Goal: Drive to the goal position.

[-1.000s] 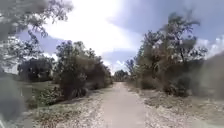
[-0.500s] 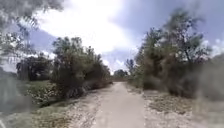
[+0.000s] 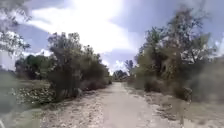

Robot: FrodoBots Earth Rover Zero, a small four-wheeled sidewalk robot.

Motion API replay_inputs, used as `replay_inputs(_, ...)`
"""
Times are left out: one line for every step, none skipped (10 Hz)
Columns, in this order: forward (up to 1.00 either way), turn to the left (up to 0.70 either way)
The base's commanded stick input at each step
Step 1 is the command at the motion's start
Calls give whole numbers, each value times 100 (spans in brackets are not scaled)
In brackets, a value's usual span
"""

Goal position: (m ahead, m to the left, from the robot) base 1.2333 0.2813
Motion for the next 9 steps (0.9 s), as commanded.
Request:
replay_inputs(70, 0)
replay_inputs(70, 0)
replay_inputs(70, 0)
replay_inputs(70, 0)
replay_inputs(70, 0)
replay_inputs(70, 0)
replay_inputs(70, 0)
replay_inputs(70, 0)
replay_inputs(70, 0)
